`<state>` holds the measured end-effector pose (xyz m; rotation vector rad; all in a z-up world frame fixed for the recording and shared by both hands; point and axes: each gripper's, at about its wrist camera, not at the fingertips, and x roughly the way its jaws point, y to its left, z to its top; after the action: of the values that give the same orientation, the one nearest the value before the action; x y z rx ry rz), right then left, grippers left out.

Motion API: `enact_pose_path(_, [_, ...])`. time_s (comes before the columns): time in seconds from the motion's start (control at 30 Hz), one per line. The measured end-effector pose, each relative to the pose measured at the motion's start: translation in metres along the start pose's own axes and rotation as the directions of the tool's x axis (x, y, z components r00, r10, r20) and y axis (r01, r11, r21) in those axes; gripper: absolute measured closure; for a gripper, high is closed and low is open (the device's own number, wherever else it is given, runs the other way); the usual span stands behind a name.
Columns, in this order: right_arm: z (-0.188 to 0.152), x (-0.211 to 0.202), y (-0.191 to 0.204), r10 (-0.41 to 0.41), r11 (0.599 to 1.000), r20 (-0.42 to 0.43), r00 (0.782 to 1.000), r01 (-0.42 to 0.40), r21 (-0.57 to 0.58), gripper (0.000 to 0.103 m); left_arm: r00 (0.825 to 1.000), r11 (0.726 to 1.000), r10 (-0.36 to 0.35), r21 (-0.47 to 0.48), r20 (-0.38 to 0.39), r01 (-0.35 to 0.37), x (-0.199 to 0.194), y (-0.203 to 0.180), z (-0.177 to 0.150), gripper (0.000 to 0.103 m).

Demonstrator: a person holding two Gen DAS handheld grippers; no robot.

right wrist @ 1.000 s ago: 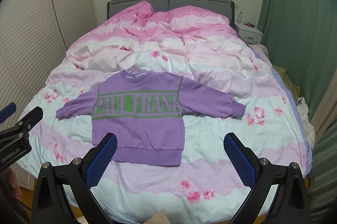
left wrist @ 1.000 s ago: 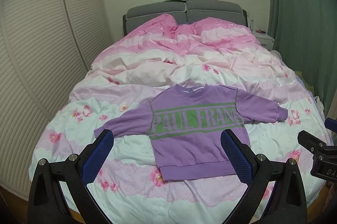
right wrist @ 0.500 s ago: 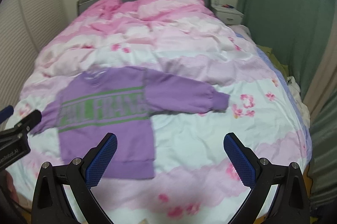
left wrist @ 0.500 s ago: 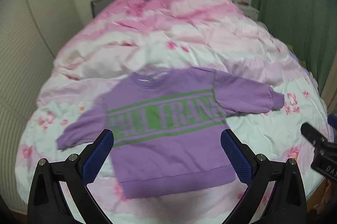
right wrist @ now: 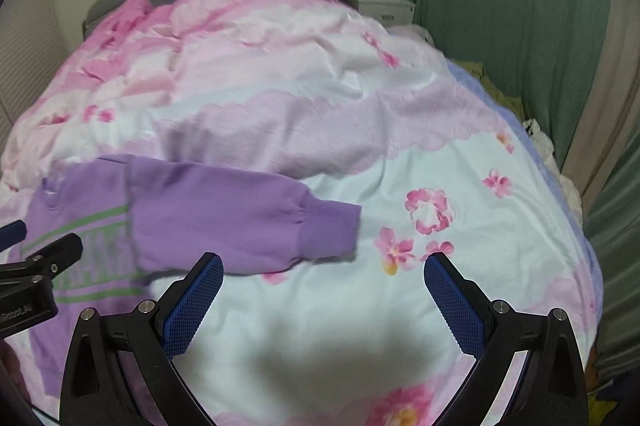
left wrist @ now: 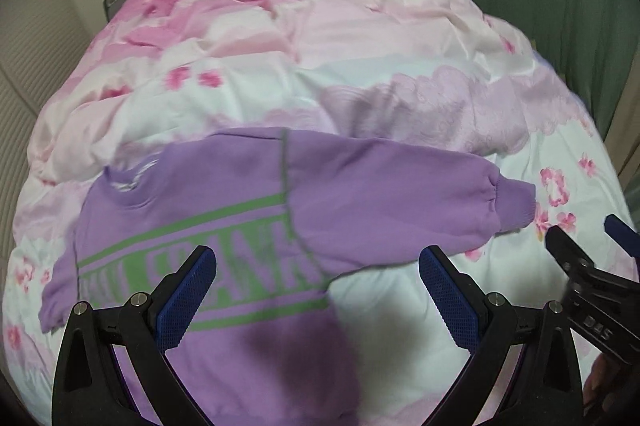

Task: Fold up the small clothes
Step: 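Grasp the sweatshirt cuff with the right gripper while the left gripper approaches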

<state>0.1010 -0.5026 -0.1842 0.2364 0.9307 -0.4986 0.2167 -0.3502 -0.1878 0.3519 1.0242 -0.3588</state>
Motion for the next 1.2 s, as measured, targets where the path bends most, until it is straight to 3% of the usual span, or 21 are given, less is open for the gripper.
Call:
enact_pose_path(0.1, [0.0, 0.036, -0.015, 0.002, 1.0, -0.055, 0.998, -0.001, 0.026, 0.004, 1.0, 1.0, 0.012, 0.027, -0.023, -0.012, 0.022, -0.016, 0.006, 0.0])
enact_pose_path(0.27, [0.0, 0.092, -0.035, 0.008, 0.996, -0.14, 0.99, 0.004, 0.088, 0.016, 0.998, 0.999, 0.034, 0.043, -0.06, -0.032, 0.049, -0.027, 0.008, 0.0])
enact_pose_path(0.47, [0.0, 0.132, -0.038, 0.046, 0.993, -0.198, 0.979, -0.022, 0.118, 0.032, 0.996, 0.998, 0.033, 0.054, -0.086, -0.028, 0.07, -0.027, 0.012, 0.0])
enact_pose_path(0.57, [0.004, 0.14, -0.032, 0.069, 0.994, -0.198, 0.978, -0.05, 0.101, 0.046, 0.995, 0.999, 0.024, 0.027, -0.101, -0.021, 0.075, -0.02, 0.012, 0.0])
enact_pose_path(0.63, [0.006, 0.145, -0.029, 0.11, 0.991, -0.211, 0.971, -0.09, 0.103, 0.076, 0.993, 1.0, 0.017, 0.006, -0.114, -0.017, 0.079, -0.013, 0.012, 0.0])
enact_pose_path(0.67, [0.007, 0.147, -0.028, 0.13, 0.988, -0.22, 0.967, -0.108, 0.109, 0.083, 0.993, 1.0, 0.013, -0.003, -0.119, -0.014, 0.079, -0.009, 0.012, 0.0])
enact_pose_path(0.73, [0.011, 0.141, -0.023, 0.111, 0.991, -0.213, 0.971, -0.091, 0.099, 0.092, 0.993, 1.0, 0.01, -0.022, -0.121, -0.013, 0.076, 0.001, 0.011, 0.0])
enact_pose_path(0.9, [0.027, 0.095, -0.002, 0.112, 0.992, -0.14, 0.984, -0.104, 0.068, 0.095, 0.995, 0.994, 0.017, -0.106, -0.1, -0.028, 0.053, 0.047, 0.004, 0.0])
enact_pose_path(1.07, [0.049, 0.027, 0.049, 0.199, 0.98, -0.053, 0.978, -0.199, 0.003, 0.096, 0.994, 0.974, 0.06, -0.211, -0.088, -0.077, 0.022, 0.117, -0.009, 0.0])
enact_pose_path(1.2, [0.061, -0.005, 0.11, 0.286, 0.956, -0.03, 0.958, -0.288, -0.061, 0.096, 0.991, 0.957, 0.117, -0.26, -0.057, -0.128, -0.004, 0.177, -0.023, 0.0])
